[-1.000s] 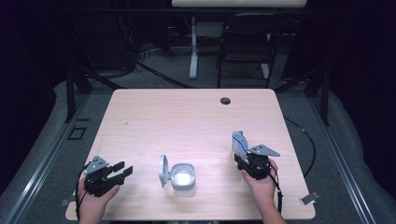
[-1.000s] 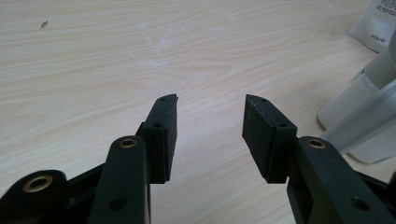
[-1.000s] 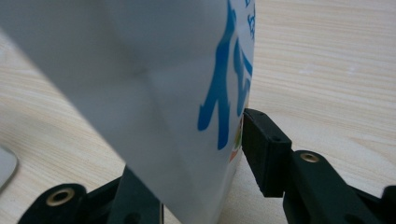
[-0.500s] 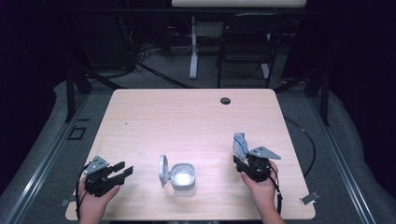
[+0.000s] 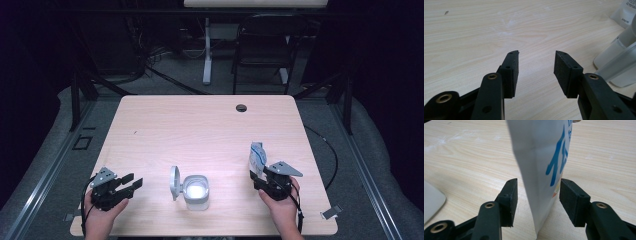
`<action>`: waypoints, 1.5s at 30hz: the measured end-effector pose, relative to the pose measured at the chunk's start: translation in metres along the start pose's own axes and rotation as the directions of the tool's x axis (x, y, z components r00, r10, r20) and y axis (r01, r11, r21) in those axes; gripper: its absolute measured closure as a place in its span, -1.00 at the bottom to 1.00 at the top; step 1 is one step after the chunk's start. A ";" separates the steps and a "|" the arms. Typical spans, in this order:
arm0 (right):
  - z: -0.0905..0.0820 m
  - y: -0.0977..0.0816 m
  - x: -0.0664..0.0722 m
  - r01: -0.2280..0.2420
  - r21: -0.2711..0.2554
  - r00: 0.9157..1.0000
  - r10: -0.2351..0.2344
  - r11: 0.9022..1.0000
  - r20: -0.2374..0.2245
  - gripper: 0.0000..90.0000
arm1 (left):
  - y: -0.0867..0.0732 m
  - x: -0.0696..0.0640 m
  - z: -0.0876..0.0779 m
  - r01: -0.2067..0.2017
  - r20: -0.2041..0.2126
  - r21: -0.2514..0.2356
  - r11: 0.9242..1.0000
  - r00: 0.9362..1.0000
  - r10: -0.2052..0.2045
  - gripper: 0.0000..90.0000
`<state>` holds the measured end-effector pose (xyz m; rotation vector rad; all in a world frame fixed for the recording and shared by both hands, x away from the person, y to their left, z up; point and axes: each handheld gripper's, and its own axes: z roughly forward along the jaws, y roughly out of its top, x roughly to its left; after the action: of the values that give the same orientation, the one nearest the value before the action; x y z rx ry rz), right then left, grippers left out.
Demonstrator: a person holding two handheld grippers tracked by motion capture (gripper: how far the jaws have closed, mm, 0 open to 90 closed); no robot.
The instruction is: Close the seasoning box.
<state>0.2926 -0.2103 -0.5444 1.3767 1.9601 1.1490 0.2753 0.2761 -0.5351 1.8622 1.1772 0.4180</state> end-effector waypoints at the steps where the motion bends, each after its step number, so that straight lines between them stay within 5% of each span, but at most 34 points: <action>1: -0.001 -0.001 0.001 0.001 -0.003 1.000 -0.001 1.000 0.000 0.07 | 0.000 0.000 0.000 0.000 0.000 0.000 1.000 1.000 0.000 0.23; 12: -0.013 -0.010 0.004 0.043 -0.014 0.999 -0.043 0.999 0.010 0.02 | 0.000 -0.003 0.000 -0.006 0.003 -0.004 1.000 1.000 0.006 0.23; 18: -0.018 -0.013 0.004 0.025 -0.016 1.000 -0.025 1.000 0.002 -0.01 | 0.002 -0.005 -0.001 -0.015 0.008 -0.010 1.000 1.000 0.015 0.23; 31: -0.027 -0.018 0.010 0.053 -0.010 0.998 -0.053 0.999 -0.016 -0.07 | 0.010 -0.021 0.001 -0.045 0.046 -0.024 0.999 0.998 0.046 0.26; 45: -0.029 -0.022 0.008 0.026 -0.023 0.999 -0.027 0.999 -0.026 -0.10 | 0.020 -0.042 -0.004 -0.099 0.086 -0.035 0.994 0.991 0.102 0.33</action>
<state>0.2563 -0.2166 -0.5468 1.3270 1.9715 1.1788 0.2632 0.2392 -0.5097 1.8992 1.0165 0.4036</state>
